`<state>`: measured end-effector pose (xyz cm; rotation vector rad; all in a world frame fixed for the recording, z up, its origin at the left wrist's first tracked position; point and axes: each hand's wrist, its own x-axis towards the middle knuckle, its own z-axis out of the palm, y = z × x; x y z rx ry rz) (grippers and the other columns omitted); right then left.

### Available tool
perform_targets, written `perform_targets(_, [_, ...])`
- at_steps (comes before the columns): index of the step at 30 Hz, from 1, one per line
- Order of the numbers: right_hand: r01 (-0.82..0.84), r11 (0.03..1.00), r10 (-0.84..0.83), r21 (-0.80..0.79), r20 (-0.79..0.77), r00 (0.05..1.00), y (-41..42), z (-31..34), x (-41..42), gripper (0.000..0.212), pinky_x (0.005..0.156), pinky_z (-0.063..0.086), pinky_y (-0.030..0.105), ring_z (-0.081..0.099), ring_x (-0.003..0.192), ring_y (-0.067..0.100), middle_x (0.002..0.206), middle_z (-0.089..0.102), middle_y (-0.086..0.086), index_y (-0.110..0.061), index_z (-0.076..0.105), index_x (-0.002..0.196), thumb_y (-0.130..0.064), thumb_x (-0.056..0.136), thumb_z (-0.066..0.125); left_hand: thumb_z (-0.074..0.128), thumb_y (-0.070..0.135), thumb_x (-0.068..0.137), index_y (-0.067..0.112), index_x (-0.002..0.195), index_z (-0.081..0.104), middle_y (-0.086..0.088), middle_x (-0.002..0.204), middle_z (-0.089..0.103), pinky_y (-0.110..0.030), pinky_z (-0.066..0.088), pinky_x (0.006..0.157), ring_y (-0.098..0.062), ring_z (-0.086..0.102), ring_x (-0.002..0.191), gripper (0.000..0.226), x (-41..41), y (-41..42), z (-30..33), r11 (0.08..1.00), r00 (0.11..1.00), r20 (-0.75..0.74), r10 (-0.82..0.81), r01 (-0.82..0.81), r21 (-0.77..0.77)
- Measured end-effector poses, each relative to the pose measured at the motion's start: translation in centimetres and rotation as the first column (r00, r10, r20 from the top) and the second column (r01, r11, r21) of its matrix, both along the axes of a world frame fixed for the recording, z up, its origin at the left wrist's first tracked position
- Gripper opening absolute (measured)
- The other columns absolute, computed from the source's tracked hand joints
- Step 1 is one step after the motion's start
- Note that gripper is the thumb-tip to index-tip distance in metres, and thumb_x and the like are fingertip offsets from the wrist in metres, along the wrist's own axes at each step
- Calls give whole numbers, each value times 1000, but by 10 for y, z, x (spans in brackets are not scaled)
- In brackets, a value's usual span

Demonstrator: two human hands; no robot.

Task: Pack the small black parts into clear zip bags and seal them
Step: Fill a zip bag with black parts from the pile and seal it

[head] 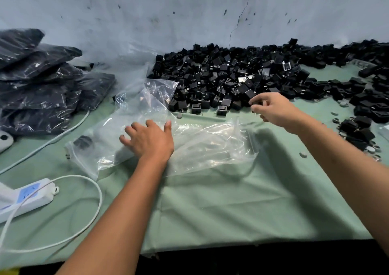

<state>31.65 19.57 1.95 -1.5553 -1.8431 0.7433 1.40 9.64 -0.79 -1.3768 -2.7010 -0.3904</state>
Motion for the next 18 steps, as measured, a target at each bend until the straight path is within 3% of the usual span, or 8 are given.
perform_targets(2, [-102,984,62,-148,-251,966,-15,11,11,16,69,58,32,64,69,20,88,64,13,-4,69,112,-13,99,67,35,64,101,12,123,61,-19,128,56,-49,39,96,-36,49,118,62,23,2,14,985,996,-16,-88,90,151])
perform_targets(3, [-170,965,110,-199,-282,953,-21,15,14,15,67,59,31,66,67,20,89,68,13,-4,69,108,-14,98,68,37,62,102,13,113,60,-15,118,61,-45,44,86,-31,54,106,55,40,3,20,959,982,29,-189,178,221])
perform_targets(6, [-322,893,286,-315,-155,946,-36,17,12,15,65,54,27,68,67,16,93,77,9,-5,71,105,-17,96,72,41,62,102,17,93,56,-3,91,65,-35,47,66,-22,60,80,48,103,2,30,879,856,237,-460,400,259])
perform_targets(9, [-385,845,346,-371,-170,923,-45,8,1,7,72,56,28,66,73,19,91,73,16,-3,70,101,-3,95,69,46,62,98,14,109,65,-12,107,69,-36,42,70,-35,65,99,52,141,3,30,856,821,246,-516,502,121])
perform_targets(11, [-393,838,327,-378,-229,917,-47,0,-1,11,73,60,26,69,75,21,91,72,17,-2,68,100,6,93,66,53,48,98,13,112,66,-14,117,69,-36,40,72,-38,64,109,40,146,5,30,860,823,264,-504,505,66])
perform_targets(15, [-459,809,407,-368,-214,888,-56,-6,-5,24,80,60,29,71,89,21,104,73,22,-2,72,108,3,85,74,60,21,89,15,87,59,-15,104,67,-34,40,69,-38,63,100,6,141,-3,39,849,792,321,-520,520,93])
perform_targets(18, [-483,796,461,-365,-151,874,-64,-4,-22,23,64,54,24,68,70,8,76,75,1,-17,78,77,3,70,67,57,18,89,15,75,46,-12,89,58,-34,39,66,-34,52,83,18,141,-8,53,835,785,287,-549,520,179])
